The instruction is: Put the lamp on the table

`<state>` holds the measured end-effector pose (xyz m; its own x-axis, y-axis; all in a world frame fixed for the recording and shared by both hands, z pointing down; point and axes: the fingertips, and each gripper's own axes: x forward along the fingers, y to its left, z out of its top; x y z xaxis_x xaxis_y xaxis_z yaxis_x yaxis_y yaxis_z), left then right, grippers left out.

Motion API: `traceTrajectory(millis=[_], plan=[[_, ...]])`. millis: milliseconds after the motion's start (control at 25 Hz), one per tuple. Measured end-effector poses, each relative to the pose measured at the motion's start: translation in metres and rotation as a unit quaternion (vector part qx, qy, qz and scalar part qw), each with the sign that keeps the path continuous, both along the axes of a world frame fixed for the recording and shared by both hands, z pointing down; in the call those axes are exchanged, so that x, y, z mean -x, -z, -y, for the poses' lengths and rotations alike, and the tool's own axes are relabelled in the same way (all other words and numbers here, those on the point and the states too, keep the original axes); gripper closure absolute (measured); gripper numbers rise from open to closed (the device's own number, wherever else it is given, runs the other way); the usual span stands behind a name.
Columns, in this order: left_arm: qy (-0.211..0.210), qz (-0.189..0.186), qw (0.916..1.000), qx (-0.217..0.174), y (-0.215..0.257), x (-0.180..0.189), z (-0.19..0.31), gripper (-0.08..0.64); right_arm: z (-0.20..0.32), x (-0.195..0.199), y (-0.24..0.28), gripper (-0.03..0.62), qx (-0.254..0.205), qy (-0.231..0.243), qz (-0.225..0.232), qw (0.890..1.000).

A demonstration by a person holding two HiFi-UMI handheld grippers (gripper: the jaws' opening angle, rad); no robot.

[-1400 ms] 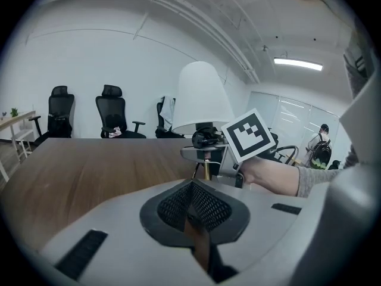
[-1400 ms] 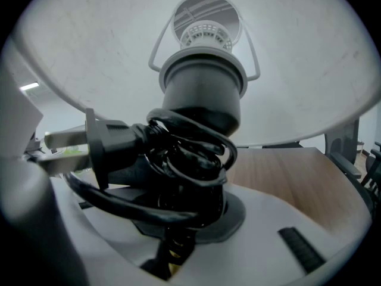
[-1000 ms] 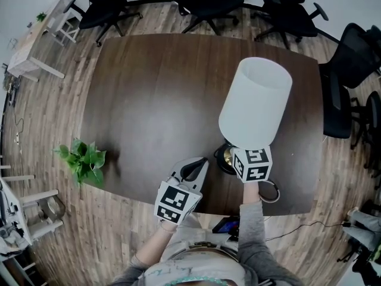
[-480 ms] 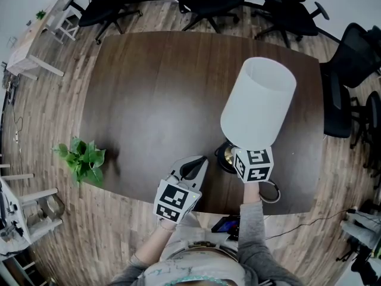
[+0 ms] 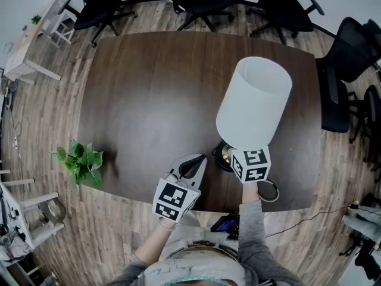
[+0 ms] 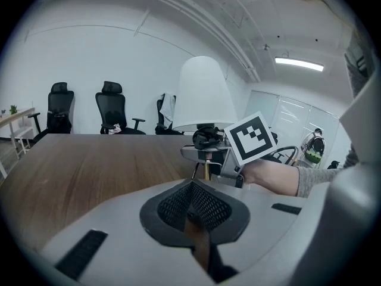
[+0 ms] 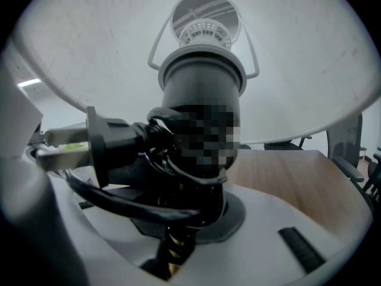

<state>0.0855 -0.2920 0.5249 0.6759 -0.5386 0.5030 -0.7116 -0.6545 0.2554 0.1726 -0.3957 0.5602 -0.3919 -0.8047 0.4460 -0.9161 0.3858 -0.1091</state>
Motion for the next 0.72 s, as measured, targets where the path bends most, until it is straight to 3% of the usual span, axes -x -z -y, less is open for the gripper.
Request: traceTrajectory(millis=[320, 720], plan=[[-0.012, -0.034, 0.9994, -0.004, 0.023, -0.008, 0.001, 0.549, -0.009, 0.002, 0.002, 0.534, -0.008, -0.002, -0.001, 1.0], [-0.04, -0.028, 0.9988, -0.002, 0.019, -0.022, -0.003, 0.549, -0.017, -0.005, -0.002, 0.534, -0.001, -0.002, 0.01, 1.0]])
